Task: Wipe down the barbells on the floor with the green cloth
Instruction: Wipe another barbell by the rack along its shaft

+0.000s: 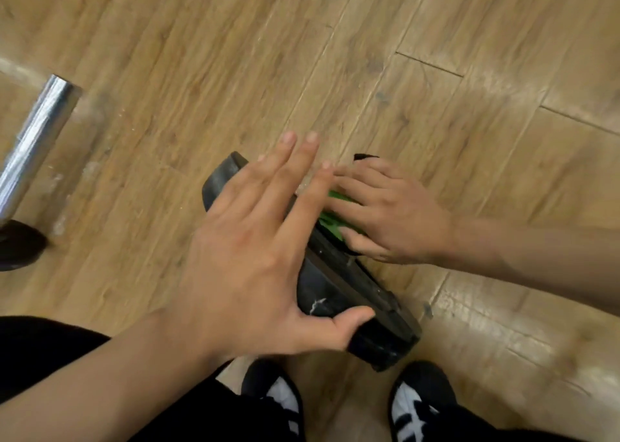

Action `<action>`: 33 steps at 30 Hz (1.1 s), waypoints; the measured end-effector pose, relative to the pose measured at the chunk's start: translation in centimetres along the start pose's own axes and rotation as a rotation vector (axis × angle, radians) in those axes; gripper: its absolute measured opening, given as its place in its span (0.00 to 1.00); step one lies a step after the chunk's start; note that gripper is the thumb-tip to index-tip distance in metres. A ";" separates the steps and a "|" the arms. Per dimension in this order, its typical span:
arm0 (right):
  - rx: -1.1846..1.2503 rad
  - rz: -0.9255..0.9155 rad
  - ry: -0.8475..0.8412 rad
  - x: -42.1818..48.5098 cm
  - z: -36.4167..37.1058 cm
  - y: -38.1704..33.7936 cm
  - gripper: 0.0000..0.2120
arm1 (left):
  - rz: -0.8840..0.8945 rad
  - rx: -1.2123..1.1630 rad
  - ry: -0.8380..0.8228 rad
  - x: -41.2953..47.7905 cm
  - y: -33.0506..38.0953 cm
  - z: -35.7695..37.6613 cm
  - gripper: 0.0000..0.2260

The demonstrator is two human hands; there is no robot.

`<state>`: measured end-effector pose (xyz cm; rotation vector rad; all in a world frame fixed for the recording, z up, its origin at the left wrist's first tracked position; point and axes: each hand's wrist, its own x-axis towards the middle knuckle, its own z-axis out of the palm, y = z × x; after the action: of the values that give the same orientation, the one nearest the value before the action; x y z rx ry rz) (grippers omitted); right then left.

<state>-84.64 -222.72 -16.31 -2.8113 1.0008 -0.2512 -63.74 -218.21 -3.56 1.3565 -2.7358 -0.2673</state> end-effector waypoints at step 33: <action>-0.007 0.030 0.195 7.7 2.3 1.1 0.22 | 0.143 0.194 -0.094 4.2 -8.2 -2.4 0.35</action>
<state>-78.95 -228.32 -17.93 -2.8178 1.0837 -0.5275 -59.50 -226.71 -2.83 1.2074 -2.9874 -0.0578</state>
